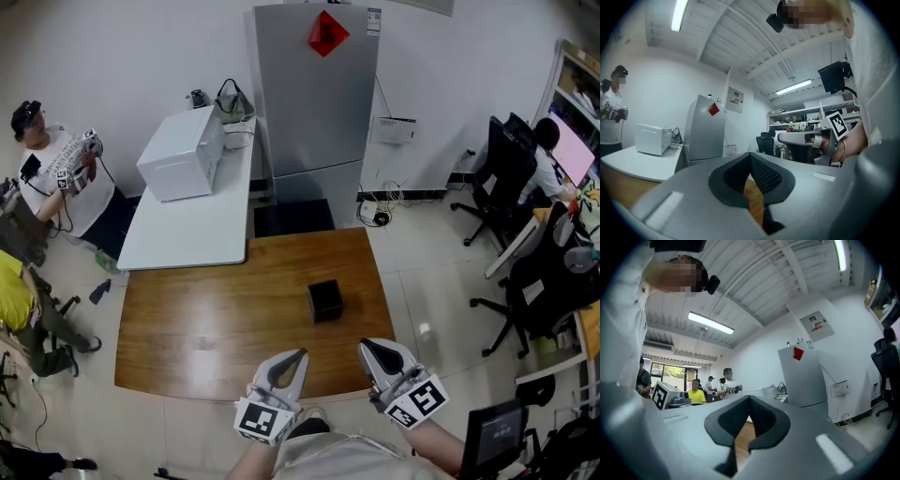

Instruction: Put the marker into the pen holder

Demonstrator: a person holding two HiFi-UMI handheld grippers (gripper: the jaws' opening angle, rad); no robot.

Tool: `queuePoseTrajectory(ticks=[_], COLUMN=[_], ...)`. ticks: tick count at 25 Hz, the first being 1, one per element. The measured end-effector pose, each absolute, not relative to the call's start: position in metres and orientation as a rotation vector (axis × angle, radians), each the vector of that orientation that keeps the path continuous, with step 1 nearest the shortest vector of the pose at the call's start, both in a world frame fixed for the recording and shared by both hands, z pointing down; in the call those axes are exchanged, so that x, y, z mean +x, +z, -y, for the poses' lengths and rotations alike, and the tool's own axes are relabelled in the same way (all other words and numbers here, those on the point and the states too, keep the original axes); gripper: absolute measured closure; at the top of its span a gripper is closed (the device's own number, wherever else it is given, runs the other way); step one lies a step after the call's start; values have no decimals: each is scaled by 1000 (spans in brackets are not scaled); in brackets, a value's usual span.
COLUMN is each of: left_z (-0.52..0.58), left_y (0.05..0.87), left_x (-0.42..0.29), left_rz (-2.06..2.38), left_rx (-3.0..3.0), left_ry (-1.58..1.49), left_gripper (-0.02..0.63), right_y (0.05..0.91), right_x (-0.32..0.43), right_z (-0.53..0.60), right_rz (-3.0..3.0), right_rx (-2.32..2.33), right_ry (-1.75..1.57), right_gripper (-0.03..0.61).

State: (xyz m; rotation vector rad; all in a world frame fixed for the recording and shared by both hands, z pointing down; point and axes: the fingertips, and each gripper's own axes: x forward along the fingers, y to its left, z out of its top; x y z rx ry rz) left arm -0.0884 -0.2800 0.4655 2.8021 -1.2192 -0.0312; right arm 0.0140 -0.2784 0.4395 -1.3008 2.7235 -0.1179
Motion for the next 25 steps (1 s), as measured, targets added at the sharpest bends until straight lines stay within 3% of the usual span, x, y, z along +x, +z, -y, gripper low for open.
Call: queuePoseTrajectory(ticks=[25], left_z=[24], left_y=[453], left_x=[22], left_rz=[1468], left_rx=[2696], left_ry=[-39], left_gripper=[598], right_y=[448], right_x=[125], right_z=[28], right_rz=[-2843], right_rx=[-1077], right_ry=[-202], right_gripper=[577])
